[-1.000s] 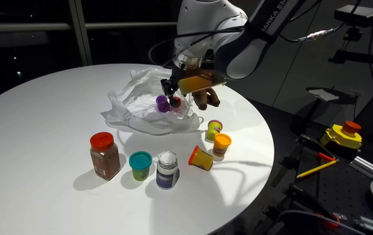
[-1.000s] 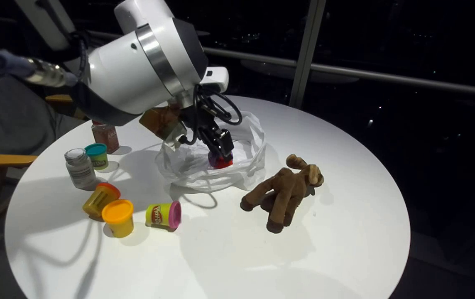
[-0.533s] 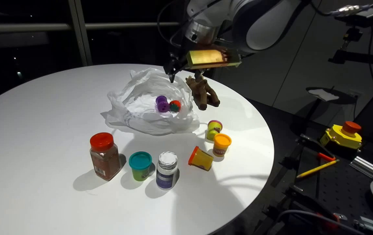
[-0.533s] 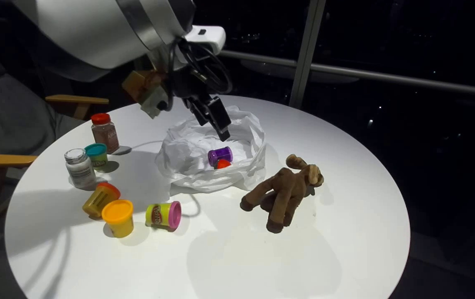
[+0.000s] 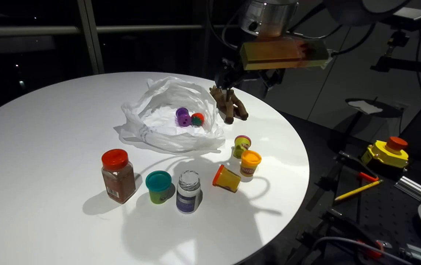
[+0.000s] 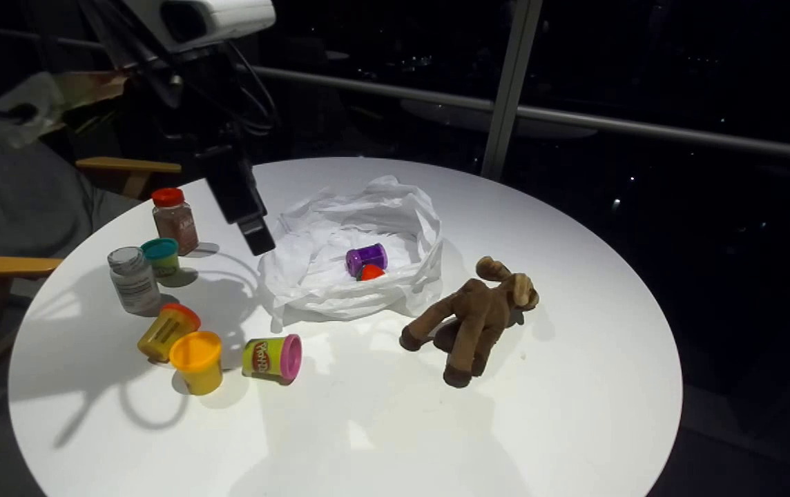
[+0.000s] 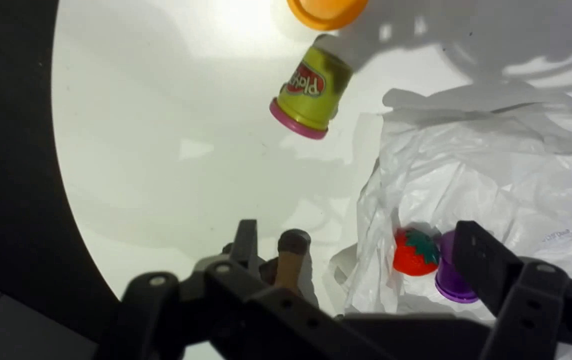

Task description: Place the containers, strawberry and toy deer inside the plastic

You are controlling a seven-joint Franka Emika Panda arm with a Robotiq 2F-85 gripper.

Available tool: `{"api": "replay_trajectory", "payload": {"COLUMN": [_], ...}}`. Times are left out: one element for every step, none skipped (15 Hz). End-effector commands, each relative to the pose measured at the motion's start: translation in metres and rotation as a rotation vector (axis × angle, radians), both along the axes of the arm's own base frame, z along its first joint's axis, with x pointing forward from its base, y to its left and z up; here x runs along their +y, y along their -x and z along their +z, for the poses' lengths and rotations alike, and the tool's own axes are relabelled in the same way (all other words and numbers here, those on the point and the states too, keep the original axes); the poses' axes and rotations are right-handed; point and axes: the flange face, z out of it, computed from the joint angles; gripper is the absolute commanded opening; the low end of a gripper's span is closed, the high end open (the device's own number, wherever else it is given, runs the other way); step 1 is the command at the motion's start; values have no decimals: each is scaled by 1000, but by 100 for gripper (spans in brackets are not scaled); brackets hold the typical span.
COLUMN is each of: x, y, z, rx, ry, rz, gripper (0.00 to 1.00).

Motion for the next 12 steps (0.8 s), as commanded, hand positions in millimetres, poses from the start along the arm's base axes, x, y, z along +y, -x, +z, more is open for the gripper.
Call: {"api": "replay_trajectory", "payload": {"x": [0,-3,-9,-16,-18,-25,-29,-31,-33,-33,-34,-34], "y": [28,30,30,31,31,31,30,31,32,32,32,32], "z": [-4,-8,-14,-20,-23,-29,-35,-40,-46,-53,-60,-68], "rx": [-33,-55,-80,-98,-119,-131,-137,-141,-139,-131,-126,-118], "ry": [-72,-87,-96,-110,-130,-146,-166,-179,-189,-202,-205,-206], "rz": [-151,-190,-231,-269,-299,-327,-352,-370,-382,-392,-397,-402], "gripper": [100,100,100,100,100,100,100,100,100,100,100,100]}}
